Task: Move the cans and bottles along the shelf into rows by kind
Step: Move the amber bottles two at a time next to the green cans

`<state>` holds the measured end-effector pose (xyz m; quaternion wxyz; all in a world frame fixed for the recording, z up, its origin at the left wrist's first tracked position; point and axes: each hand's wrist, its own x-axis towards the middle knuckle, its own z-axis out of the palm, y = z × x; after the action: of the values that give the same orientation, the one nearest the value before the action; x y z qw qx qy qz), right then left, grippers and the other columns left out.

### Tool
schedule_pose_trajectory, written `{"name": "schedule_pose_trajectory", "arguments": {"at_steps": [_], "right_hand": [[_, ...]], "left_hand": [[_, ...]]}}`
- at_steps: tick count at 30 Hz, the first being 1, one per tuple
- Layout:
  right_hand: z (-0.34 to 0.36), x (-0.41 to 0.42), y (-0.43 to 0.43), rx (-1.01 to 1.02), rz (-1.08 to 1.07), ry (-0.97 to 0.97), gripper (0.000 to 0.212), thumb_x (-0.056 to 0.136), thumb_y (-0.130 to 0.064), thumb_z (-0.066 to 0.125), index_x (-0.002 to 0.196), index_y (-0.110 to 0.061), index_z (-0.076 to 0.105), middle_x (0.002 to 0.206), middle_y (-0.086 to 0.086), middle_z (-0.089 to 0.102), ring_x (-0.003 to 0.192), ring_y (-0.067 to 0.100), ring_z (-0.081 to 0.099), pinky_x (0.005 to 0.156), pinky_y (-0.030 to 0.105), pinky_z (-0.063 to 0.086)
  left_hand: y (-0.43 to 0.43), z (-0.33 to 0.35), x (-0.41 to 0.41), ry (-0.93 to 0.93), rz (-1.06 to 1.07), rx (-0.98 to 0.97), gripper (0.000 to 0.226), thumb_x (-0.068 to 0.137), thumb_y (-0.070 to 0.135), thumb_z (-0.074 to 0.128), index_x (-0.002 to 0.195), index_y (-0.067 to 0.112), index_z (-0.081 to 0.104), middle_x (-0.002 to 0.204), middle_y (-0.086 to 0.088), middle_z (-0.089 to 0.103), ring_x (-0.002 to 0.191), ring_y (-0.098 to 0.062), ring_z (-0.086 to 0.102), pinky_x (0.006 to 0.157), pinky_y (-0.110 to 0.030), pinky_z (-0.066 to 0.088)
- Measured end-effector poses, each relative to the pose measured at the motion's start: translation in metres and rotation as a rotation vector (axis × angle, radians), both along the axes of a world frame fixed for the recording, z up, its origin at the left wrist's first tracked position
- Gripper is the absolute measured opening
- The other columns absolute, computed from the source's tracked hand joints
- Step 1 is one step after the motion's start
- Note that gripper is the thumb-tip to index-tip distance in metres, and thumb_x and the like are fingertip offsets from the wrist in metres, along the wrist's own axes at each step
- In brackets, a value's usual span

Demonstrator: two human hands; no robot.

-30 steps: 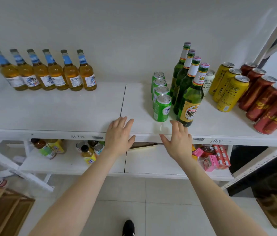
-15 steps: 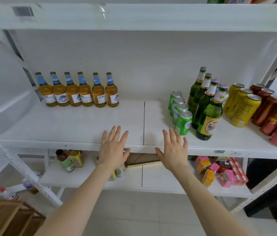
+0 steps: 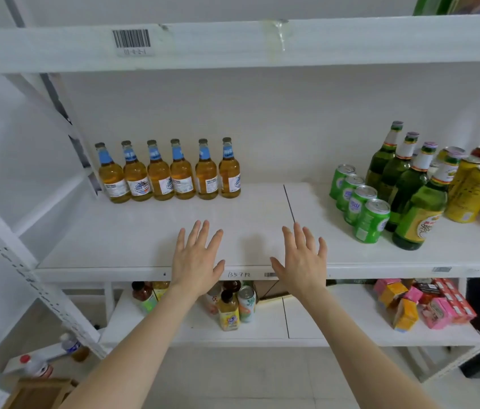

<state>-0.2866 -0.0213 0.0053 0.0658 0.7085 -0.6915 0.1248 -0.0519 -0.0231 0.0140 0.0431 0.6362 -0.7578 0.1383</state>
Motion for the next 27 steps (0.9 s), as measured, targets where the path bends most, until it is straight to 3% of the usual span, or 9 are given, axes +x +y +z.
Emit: {"name": "schedule_pose_trajectory", "arguments": {"at_steps": [8,21,27], "right_hand": [[0.004,0.036,-0.07,-0.019,0.011,0.022,0.075,0.094,-0.058,0.047,0.154,-0.021,0.02,0.164,0.008,0.019,0.151,0.029,0.017,0.119,0.053,0.015],[0.011,0.103,-0.192,-0.079,-0.039,-0.044,0.076,0.094,-0.059,0.046,0.154,-0.019,0.02,0.164,0.007,0.02,0.151,0.027,0.017,0.119,0.052,0.015],[-0.001,0.11,-0.234,-0.101,-0.035,-0.109,0.077,0.093,-0.062,0.045,0.154,-0.021,0.022,0.163,0.006,0.024,0.149,0.027,0.021,0.118,0.052,0.018]], "left_hand": [[-0.07,0.004,0.035,0.025,0.016,-0.019,0.071,0.097,0.056,0.039,0.156,0.026,0.014,0.165,-0.011,0.009,0.153,-0.029,0.003,0.121,-0.05,0.003],[-0.193,0.009,0.095,0.145,-0.043,-0.111,0.073,0.095,0.052,0.05,0.154,0.02,0.024,0.162,-0.011,0.023,0.151,-0.03,0.017,0.12,-0.044,0.018],[-0.237,-0.015,0.094,0.337,-0.054,-0.053,0.078,0.093,0.051,0.056,0.155,0.018,0.022,0.161,-0.01,0.025,0.148,-0.029,0.023,0.116,-0.042,0.031]]}}
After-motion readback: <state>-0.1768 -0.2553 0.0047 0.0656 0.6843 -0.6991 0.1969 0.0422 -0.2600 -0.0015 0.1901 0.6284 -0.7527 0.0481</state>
